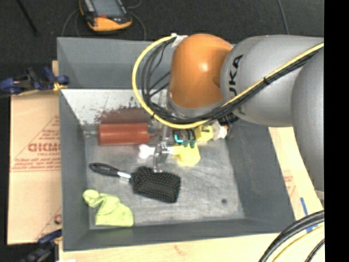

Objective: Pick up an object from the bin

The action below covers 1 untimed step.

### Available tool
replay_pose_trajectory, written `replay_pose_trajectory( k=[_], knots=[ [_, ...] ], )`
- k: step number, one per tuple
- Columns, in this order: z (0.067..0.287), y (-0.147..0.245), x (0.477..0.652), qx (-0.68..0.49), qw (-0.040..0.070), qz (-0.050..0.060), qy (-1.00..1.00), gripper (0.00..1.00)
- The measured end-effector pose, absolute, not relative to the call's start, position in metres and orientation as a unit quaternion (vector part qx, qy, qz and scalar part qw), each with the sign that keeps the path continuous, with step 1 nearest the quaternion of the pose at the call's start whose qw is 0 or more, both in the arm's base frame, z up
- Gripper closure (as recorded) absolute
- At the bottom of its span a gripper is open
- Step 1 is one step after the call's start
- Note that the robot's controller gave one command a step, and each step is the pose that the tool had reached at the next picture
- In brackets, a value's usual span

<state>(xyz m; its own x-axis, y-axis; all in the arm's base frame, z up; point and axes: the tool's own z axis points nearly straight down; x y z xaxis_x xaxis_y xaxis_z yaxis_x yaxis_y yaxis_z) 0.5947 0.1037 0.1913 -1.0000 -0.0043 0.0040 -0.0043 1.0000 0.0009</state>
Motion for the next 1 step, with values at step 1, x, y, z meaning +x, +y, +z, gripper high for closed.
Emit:
replay_pose_trajectory(
  k=[1],
  knots=[
    [0.1957, 0.1031, 0.5955, 0.001, -0.001, -0.001, -1.000, 0.00]
  ],
)
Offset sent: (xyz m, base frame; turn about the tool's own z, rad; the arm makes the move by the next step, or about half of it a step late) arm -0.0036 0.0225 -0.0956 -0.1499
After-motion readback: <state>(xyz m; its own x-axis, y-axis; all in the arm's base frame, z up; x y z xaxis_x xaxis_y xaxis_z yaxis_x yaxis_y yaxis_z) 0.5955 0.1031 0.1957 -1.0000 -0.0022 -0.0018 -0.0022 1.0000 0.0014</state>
